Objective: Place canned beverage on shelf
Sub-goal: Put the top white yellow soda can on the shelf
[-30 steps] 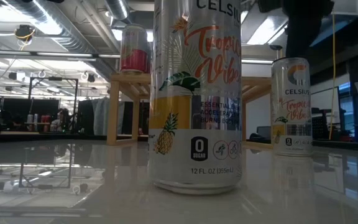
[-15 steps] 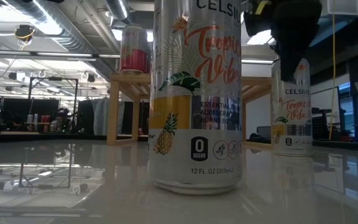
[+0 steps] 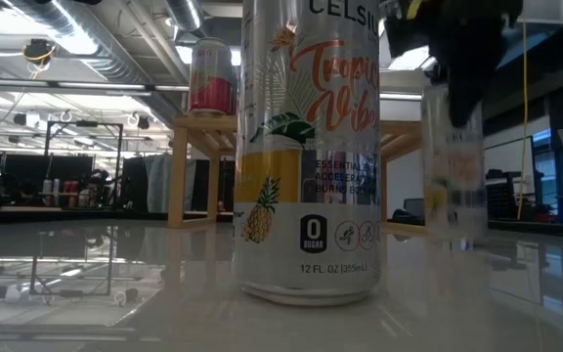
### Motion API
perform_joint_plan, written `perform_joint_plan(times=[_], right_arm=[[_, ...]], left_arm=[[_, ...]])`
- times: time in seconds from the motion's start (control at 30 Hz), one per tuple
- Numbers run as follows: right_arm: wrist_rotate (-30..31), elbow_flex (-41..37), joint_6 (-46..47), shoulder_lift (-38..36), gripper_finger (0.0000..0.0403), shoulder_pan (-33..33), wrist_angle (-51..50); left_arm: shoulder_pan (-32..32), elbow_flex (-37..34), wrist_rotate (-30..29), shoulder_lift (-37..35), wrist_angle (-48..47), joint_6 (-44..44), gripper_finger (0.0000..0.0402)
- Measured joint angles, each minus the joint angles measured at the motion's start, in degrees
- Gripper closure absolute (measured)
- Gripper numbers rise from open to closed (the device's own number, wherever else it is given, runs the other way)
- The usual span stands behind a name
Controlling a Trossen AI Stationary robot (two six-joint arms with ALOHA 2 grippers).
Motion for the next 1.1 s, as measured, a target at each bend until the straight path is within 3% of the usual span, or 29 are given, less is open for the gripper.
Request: perform_joint_plan(times=[0.27, 0.47, 0.77, 1.0, 1.1], right_arm=[[-0.27, 15.55, -3.66, -0.04, 0.0173, 0.04, -7.56], [5.14, 31.1, -7.54, 0.57, 0.0173, -0.12, -16.59], [9.23, 50.54, -15.99, 7.13, 0.0173, -8.26, -24.17], [6.41, 55.38, -23.68, 9.95, 0.0173, -17.07, -23.84], [9.98, 55.32, -27.13, 9.89, 0.0173, -20.67, -23.89]], left_arm=[[0.0, 0.0, 0.0, 0.0, 0.02, -0.04, 0.0017], [0.37, 0.0, 0.0, 0.0, 0.02, -0.02, 0.0017], [4.79, 0.09, 1.66, 0.0, -0.05, 0.0, 0.0017], [6.74, 0.09, 4.56, 0.0, -0.2, -0.12, 0.0017], [6.82, 0.09, 4.52, 0.0, -0.17, -0.25, 0.0017]])
